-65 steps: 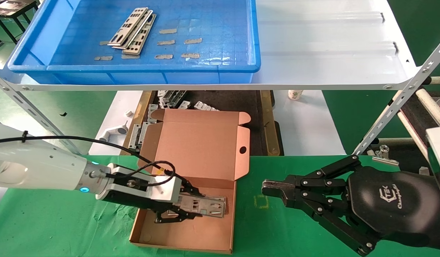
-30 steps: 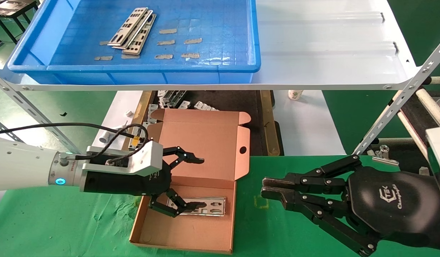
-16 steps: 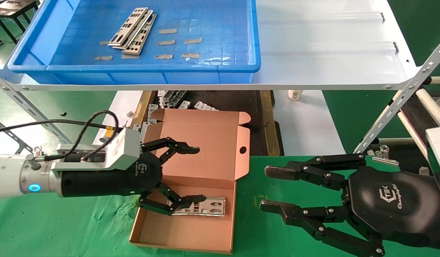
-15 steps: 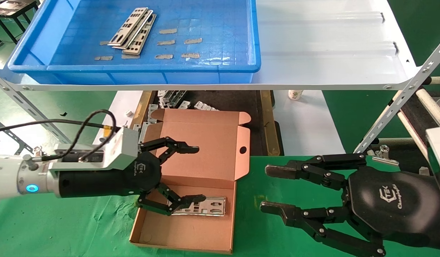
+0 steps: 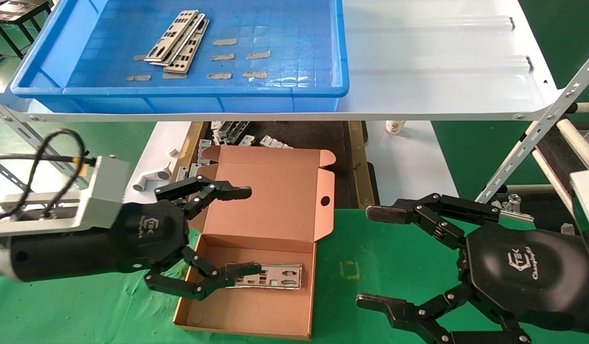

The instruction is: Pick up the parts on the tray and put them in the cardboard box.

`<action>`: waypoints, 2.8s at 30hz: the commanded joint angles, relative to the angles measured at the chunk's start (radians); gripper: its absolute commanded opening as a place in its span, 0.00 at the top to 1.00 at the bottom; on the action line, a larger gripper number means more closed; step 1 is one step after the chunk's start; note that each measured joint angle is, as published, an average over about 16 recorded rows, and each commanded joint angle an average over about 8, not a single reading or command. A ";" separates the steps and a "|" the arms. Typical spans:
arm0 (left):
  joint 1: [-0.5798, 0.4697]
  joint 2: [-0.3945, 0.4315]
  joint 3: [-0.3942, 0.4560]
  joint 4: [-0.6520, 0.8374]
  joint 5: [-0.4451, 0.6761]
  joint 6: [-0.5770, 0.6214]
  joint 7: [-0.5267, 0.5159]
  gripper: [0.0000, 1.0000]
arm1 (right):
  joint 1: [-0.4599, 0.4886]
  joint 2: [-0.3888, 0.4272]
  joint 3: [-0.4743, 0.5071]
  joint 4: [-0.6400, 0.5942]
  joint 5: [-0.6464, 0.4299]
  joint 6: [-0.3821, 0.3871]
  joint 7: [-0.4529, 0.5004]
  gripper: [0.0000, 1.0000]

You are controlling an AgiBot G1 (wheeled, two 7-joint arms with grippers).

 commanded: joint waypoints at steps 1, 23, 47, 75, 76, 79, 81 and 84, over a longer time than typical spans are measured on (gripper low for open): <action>0.020 -0.018 -0.021 -0.038 -0.016 0.000 -0.026 0.00 | 0.000 0.000 0.000 0.000 0.000 0.000 0.000 0.00; 0.176 -0.157 -0.185 -0.338 -0.147 -0.002 -0.220 0.00 | 0.000 0.000 0.000 0.000 0.000 0.000 0.000 0.00; 0.159 -0.142 -0.168 -0.305 -0.131 -0.003 -0.206 0.00 | 0.000 0.000 0.000 0.000 0.000 0.000 0.000 0.00; 0.157 -0.140 -0.165 -0.300 -0.129 -0.003 -0.204 0.00 | 0.000 0.000 0.000 0.000 0.000 0.000 0.000 0.00; 0.157 -0.140 -0.165 -0.300 -0.129 -0.003 -0.204 0.00 | 0.000 0.000 0.000 0.000 0.000 0.000 0.000 0.00; 0.157 -0.140 -0.164 -0.300 -0.129 -0.003 -0.204 0.00 | 0.000 0.000 0.000 0.000 0.000 0.000 0.000 0.00; 0.156 -0.140 -0.164 -0.300 -0.129 -0.003 -0.204 0.00 | 0.000 0.000 0.000 0.000 0.000 0.000 0.000 0.00; 0.156 -0.139 -0.164 -0.300 -0.129 -0.003 -0.204 0.00 | 0.000 0.000 0.000 0.000 0.000 0.000 0.000 0.00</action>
